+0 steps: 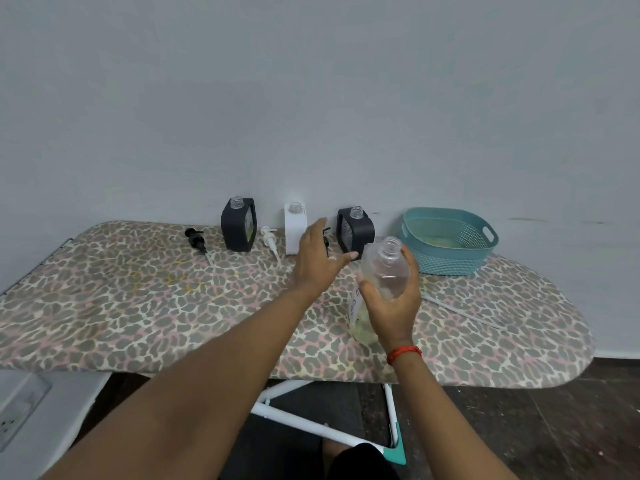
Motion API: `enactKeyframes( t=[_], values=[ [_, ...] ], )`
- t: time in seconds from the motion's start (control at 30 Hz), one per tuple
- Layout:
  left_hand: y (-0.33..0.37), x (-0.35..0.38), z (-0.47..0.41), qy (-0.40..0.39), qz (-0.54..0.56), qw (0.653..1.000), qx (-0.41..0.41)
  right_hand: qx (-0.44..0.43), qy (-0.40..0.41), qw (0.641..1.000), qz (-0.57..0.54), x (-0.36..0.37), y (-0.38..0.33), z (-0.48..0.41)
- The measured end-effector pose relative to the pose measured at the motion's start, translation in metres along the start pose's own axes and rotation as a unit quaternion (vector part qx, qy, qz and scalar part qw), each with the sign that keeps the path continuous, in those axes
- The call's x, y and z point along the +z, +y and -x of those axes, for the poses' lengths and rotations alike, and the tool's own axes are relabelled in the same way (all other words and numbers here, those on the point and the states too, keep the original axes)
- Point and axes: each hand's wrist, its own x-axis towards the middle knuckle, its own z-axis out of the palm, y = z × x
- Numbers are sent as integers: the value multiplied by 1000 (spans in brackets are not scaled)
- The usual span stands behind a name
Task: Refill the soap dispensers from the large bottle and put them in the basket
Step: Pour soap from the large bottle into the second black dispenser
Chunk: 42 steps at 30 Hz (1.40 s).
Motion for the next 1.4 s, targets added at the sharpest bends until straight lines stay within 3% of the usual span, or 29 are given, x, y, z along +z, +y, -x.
enactKeyframes(
  t=[0.13, 0.73, 1.1, 1.4],
  values=[
    [0, 17, -12, -92, -12, 995, -32, -10, 34, 999, 10, -17, 9, -4],
    [-23, 52, -112, -121, -45, 991, -40, -95, 17, 995, 2, -15, 35, -6],
    [1, 41, -86, -91, 22, 995, -23, -111, 22, 993, 15, -13, 31, -3],
    [12, 4, -1, -7, 143, 989, -36, -49, 22, 998, 27, -15, 11, -1]
  ],
)
